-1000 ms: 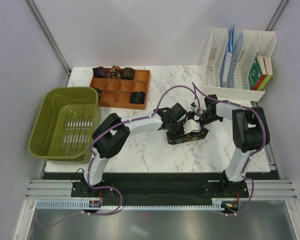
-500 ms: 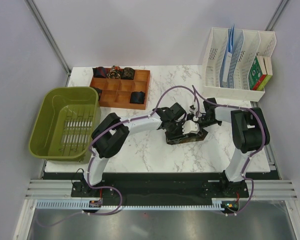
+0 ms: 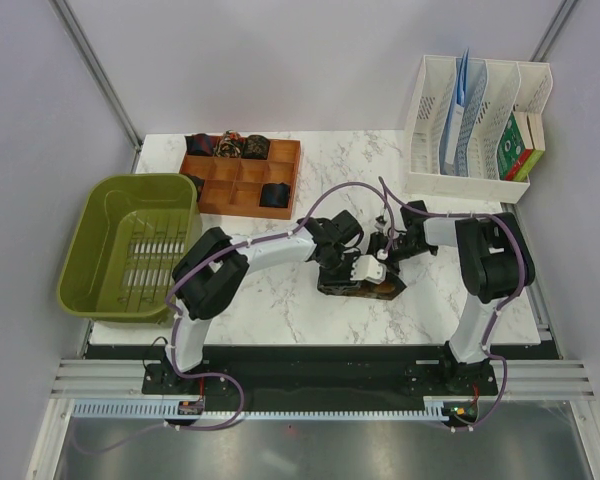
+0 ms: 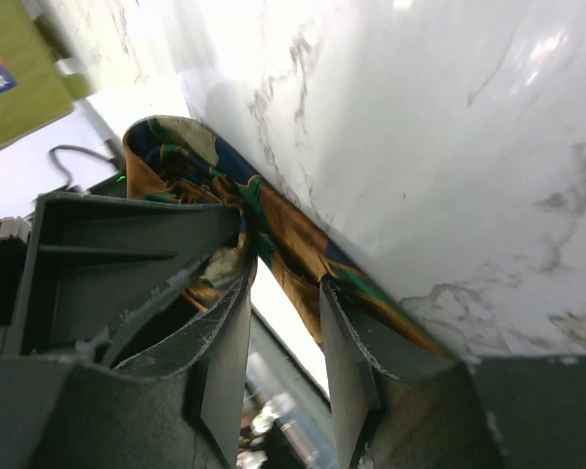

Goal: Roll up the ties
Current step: Roll the tie at the center of the board.

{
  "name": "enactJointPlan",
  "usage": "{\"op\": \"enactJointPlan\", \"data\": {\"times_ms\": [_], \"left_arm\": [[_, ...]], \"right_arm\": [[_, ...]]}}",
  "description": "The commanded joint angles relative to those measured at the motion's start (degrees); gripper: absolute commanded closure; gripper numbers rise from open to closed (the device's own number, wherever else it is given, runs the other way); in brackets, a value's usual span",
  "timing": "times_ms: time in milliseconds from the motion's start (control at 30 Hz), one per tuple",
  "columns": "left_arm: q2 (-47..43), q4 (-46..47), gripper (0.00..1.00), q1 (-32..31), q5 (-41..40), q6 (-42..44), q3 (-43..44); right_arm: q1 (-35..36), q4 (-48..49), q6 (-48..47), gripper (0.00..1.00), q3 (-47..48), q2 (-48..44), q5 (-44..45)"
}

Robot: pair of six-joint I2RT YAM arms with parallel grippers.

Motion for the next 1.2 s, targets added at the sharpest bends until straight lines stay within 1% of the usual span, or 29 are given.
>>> {"op": "enactJointPlan", "data": {"times_ms": [0,233,367,500,600,733,833,967,1167], "left_arm": [[4.70,-12.60,0.70,1.55,-1.63,0.07,-2.42],[2.06,-10.32,0.71,2.79,-1.37,-5.47,0.23],[3.37,-8.73,0.72,2.79,-2.50,-7.14,0.23],[5.83,-7.50,0.73,2.87,-2.25,-8.72,-0.21],[6.36,-6.36,0.73,2.79,-1.20,-11.71,-0.21],[6.19,-4.86,0.72,2.87,0.82,-12.42,-1.35],[5.75,-4.60,0.71,2.96,1.70,-11.98,-1.88],[6.01,-4.25,0.71,3.05,1.01,-12.24,-1.70],[5.93,-4.07,0.71,3.14,0.83,-12.60,-1.62]], "right_arm": [[0.39,1.51,0.10,0.57,-1.57,3.78,3.76],[0.30,0.19,-1.21,0.57,-1.22,4.93,5.96],[0.30,0.10,-1.13,0.57,-0.61,4.14,6.05],[0.30,0.10,-0.34,0.58,2.46,2.56,3.24],[0.30,1.59,2.21,0.57,3.35,-0.16,-0.45],[0.91,2.65,5.55,0.56,2.83,-4.11,-2.74],[2.32,3.53,6.34,0.55,1.25,-5.53,-3.09],[3.90,4.32,7.04,0.56,-1.39,-4.91,-3.53],[5.05,8.80,9.95,0.55,-4.21,-3.69,-3.09]]}}
